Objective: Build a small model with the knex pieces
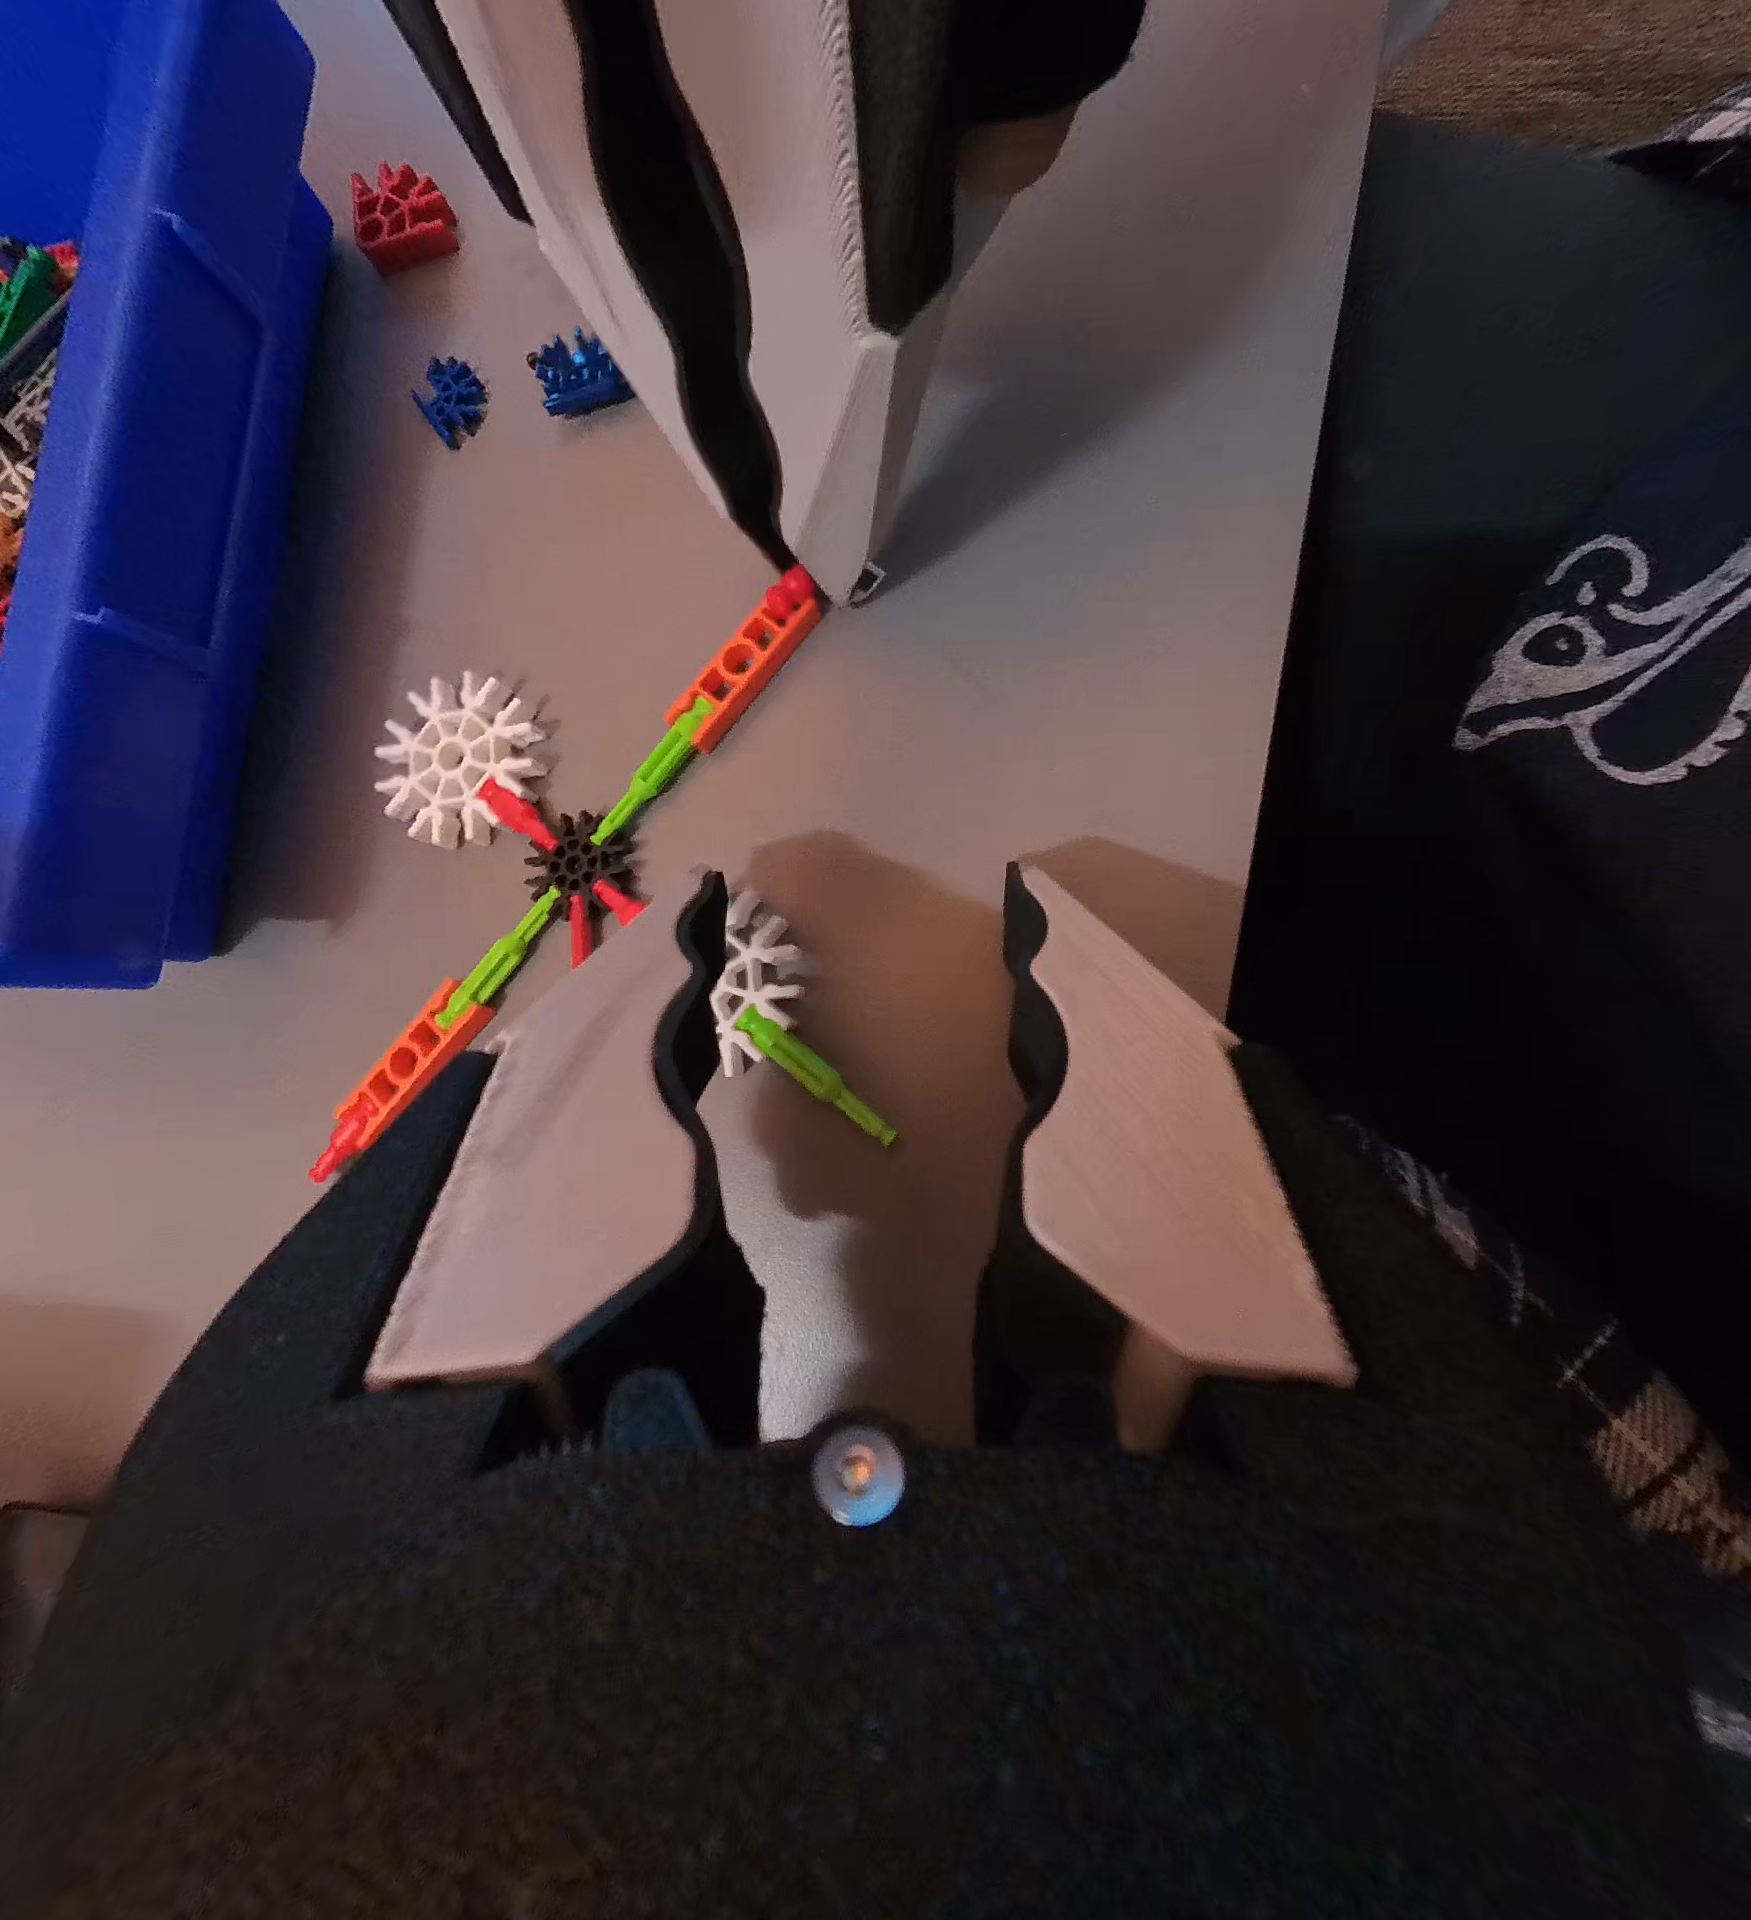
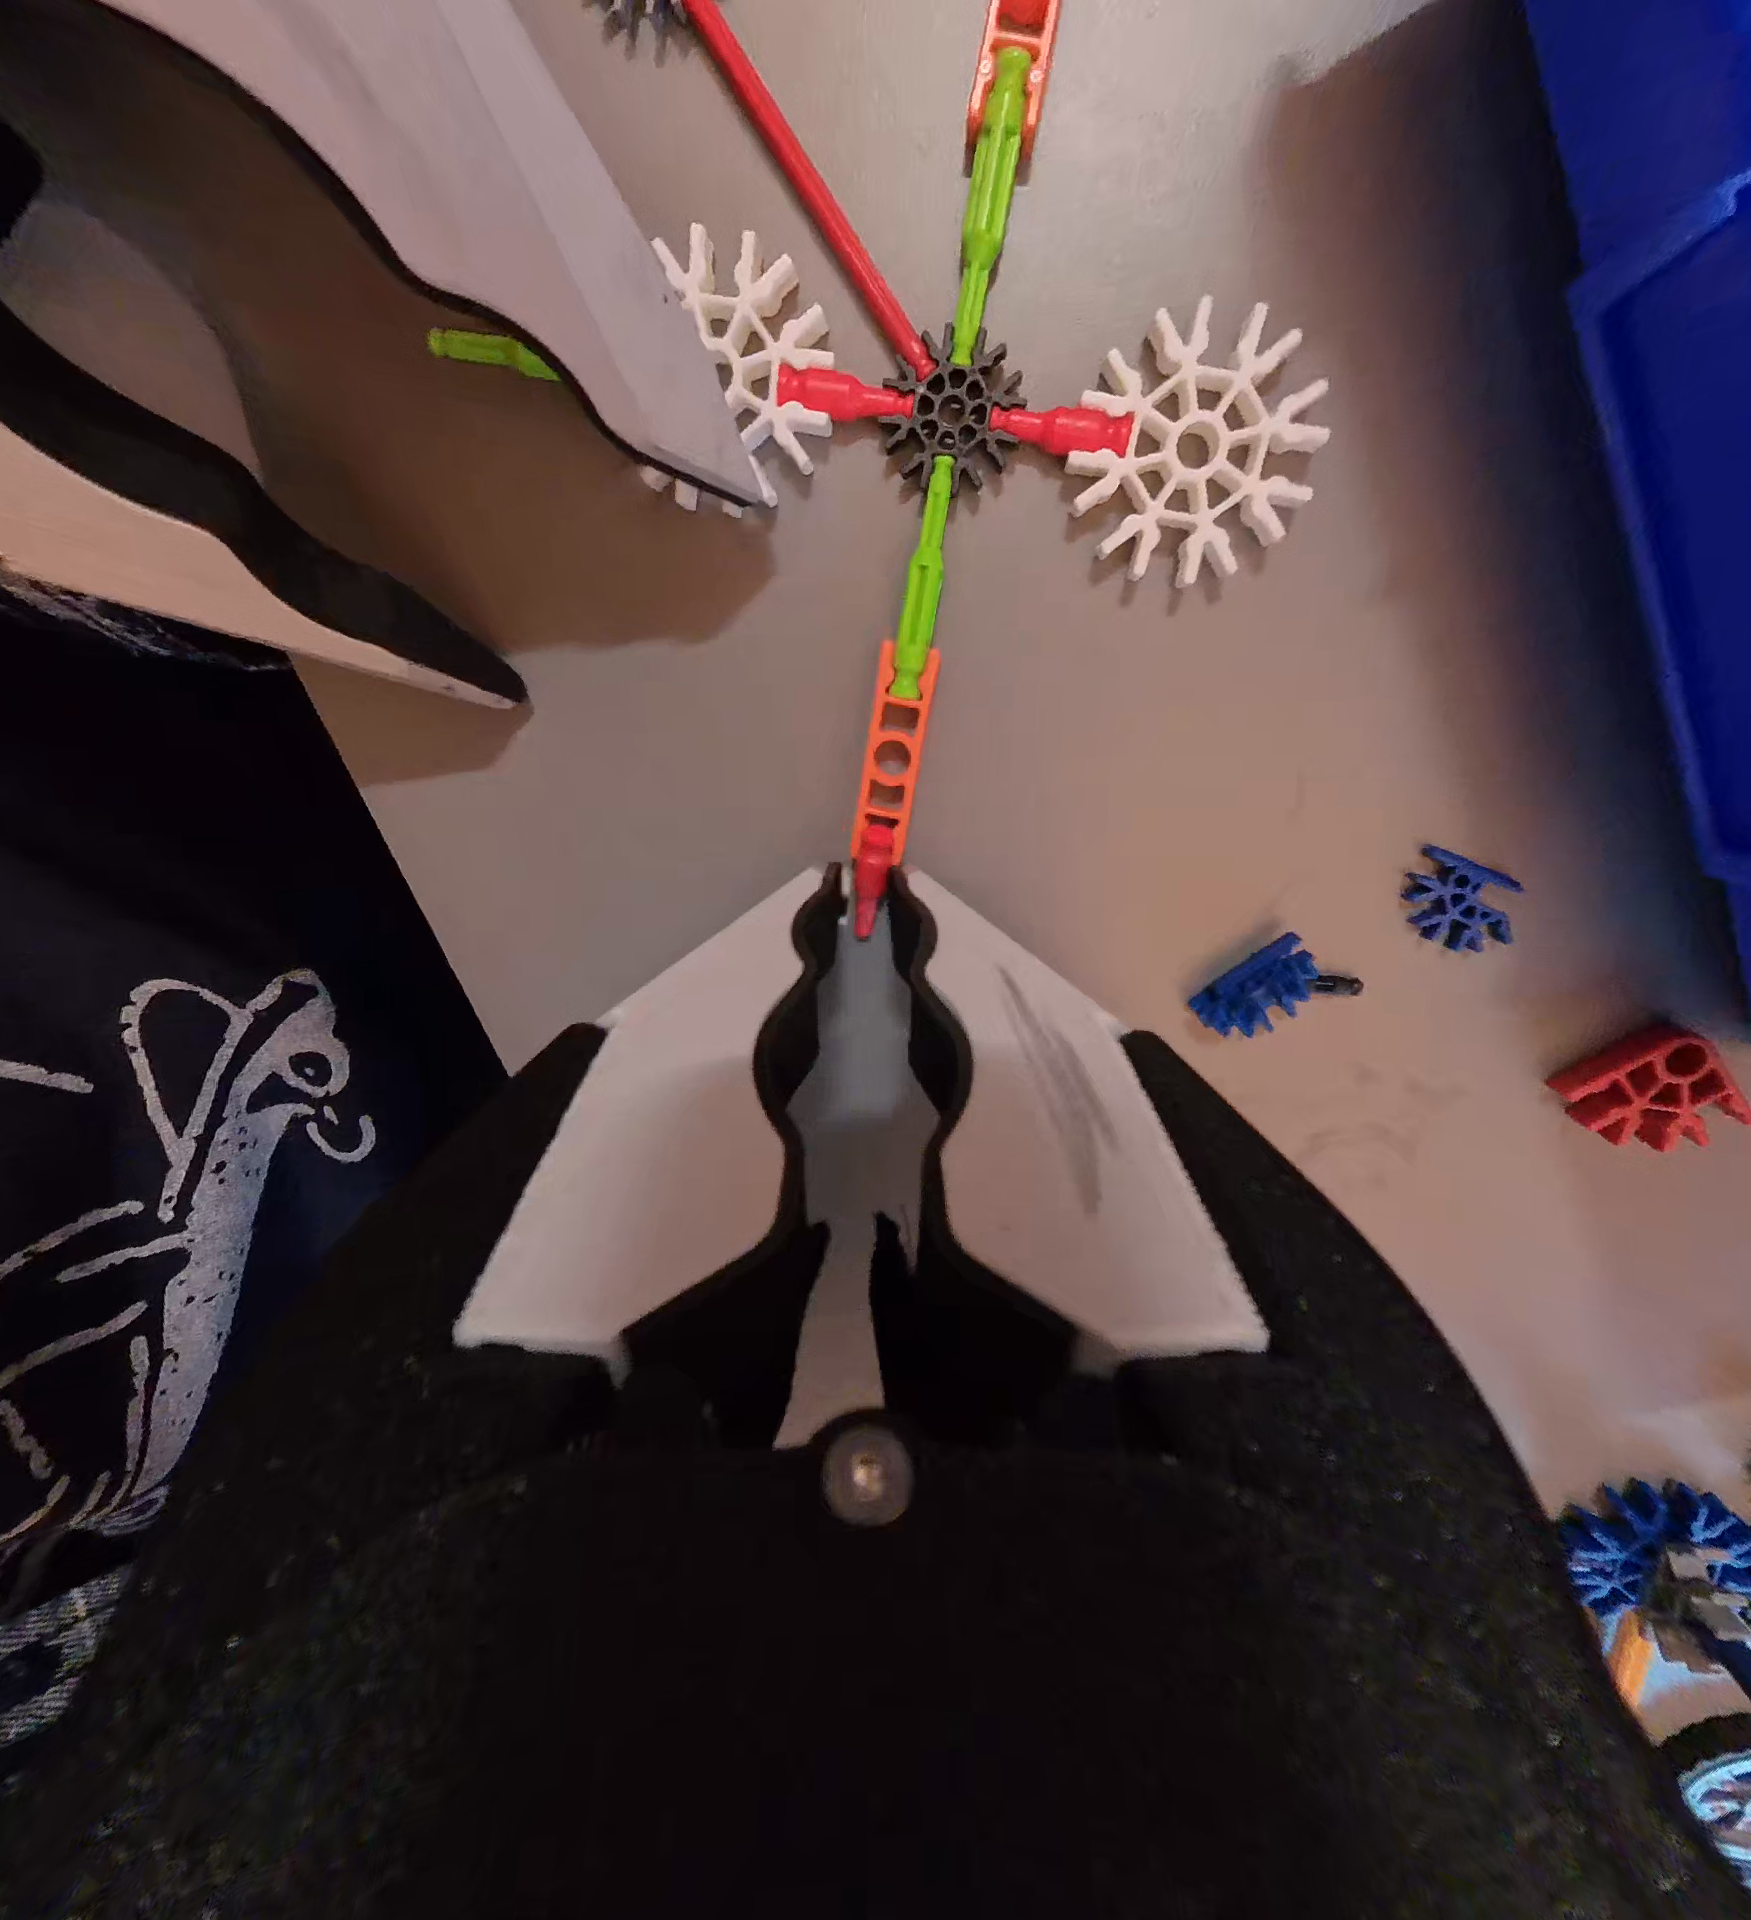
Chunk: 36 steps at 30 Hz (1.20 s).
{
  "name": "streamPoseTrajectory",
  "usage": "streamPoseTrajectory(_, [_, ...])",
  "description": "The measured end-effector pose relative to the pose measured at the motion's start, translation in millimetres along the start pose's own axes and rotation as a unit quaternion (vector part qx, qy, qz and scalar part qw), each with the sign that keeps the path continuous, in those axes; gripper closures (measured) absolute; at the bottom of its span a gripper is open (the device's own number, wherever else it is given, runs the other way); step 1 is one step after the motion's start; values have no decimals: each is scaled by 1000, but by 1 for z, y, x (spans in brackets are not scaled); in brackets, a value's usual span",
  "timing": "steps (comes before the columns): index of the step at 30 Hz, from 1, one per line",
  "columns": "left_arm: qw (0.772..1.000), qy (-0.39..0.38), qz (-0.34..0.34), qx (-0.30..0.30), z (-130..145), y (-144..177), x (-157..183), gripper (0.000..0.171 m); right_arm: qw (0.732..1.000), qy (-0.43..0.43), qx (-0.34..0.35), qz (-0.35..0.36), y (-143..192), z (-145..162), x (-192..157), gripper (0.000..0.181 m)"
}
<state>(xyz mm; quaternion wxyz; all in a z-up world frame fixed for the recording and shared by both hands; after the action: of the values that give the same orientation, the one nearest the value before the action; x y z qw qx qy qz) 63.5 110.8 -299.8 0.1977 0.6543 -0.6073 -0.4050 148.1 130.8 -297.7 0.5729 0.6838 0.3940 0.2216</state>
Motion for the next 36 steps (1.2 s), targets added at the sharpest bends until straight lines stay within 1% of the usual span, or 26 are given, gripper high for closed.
streamPoseTrajectory(3, [1000, -3, -2, 0, 0, 0, 0, 119, 1000, 3, -2, 2, 1, 0, 0, 166])
streamPoseTrajectory(7, [1000, -4, -5, -3, 0, 0, 0, 118, 1000, 8, 7, 16, 6, -1, 1, 166])
streamPoseTrajectory(10, [1000, -13, -14, -5, -2, 1, 0, 118, 1000, 1, 25, 18, 13, -3, 2, 174])
streamPoseTrajectory(13, [1000, -20, -23, 2, -6, 0, -2, 117, 999, 2, 31, 14, 10, -2, 1, 181])
streamPoseTrajectory(18, [999, -39, -30, -3, -10, -8, -7, 116, 999, -2, 49, 13, 5, -4, 1, 181])
streamPoseTrajectory(20, [999, -42, -24, -1, -12, -10, -7, 117, 999, -1, 51, 11, 4, -5, 1, 181])
streamPoseTrajectory(30, [1000, -28, 3, 13, -16, -15, -6, 122, 999, 2, 54, 2, 3, -10, 1, 181])
streamPoseTrajectory(36, [999, -31, 0, 25, -16, -15, -5, 122, 998, 6, 57, -3, 3, -14, 0, 181])
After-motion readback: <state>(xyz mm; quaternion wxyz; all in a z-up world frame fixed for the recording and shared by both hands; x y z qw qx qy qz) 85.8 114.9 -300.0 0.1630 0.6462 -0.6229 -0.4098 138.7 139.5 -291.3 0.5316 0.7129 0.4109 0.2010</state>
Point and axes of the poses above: each gripper's, where its closed fingertips meet, y back along the fingers, z out of its underside, x = y × z across the jaws, the point moved 3 cm from there along y, back along the fingers, and after that the axes turned 10 degrees about -y, right-handed, at the moved point
